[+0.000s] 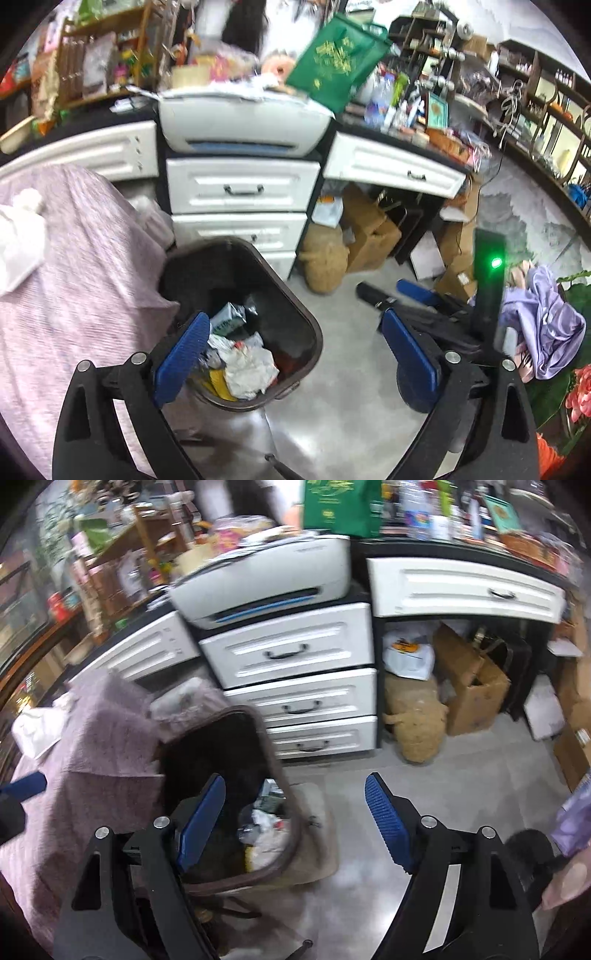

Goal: Collect trash
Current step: 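Move both open tools back over the table toward the mask, then grasp the white face mask with the right tool, then grasp the purple tissue package with left tool while right tool holds the mask, then carry the mask over the bin with right tool while left tool lifts the package, then drop the mask into the bin with right tool while left tool drops the package, then move both open tools back over the table toward the white tissues, then grasp the white crumpled tissue with right tool while left tool grasps the printed paper bag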

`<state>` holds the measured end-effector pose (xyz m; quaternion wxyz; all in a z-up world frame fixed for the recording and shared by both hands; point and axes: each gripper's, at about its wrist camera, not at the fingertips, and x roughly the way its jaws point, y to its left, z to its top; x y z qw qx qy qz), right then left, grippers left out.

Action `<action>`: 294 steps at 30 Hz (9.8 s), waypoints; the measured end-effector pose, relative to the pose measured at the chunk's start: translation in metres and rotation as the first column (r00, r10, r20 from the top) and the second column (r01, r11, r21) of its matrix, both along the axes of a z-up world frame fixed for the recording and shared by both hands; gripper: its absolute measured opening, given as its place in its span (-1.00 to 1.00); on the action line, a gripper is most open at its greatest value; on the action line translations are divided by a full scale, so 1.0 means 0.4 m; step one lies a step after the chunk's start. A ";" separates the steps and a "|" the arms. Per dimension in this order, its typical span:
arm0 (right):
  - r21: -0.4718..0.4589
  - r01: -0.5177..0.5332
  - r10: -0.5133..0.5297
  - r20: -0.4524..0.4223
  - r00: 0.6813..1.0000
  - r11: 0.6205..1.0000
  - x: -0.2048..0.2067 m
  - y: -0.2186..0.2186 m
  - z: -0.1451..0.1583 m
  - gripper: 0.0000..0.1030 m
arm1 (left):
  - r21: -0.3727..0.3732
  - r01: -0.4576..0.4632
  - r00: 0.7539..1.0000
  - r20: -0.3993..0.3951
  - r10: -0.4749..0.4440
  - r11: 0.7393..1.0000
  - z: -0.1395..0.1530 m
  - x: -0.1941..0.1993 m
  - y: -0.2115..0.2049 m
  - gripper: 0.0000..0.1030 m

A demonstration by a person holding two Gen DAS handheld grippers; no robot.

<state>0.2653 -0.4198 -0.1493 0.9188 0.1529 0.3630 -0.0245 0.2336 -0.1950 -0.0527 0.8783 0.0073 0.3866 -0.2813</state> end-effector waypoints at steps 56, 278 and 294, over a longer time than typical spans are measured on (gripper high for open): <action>-0.264 -0.791 0.793 -0.126 0.596 0.552 0.330 0.963 0.163 -0.59 | 0.090 -0.615 0.789 0.088 0.609 0.784 0.028 0.087 0.811 0.89; -0.063 -0.665 0.667 0.022 0.744 0.744 0.342 0.738 0.233 0.64 | 0.092 -0.555 0.832 0.061 0.552 0.827 0.023 0.171 0.719 0.89; -0.148 -0.692 0.678 -0.140 0.722 0.706 0.644 1.004 0.203 0.54 | 0.149 -0.565 0.824 0.043 0.565 0.812 -0.011 0.287 0.797 0.89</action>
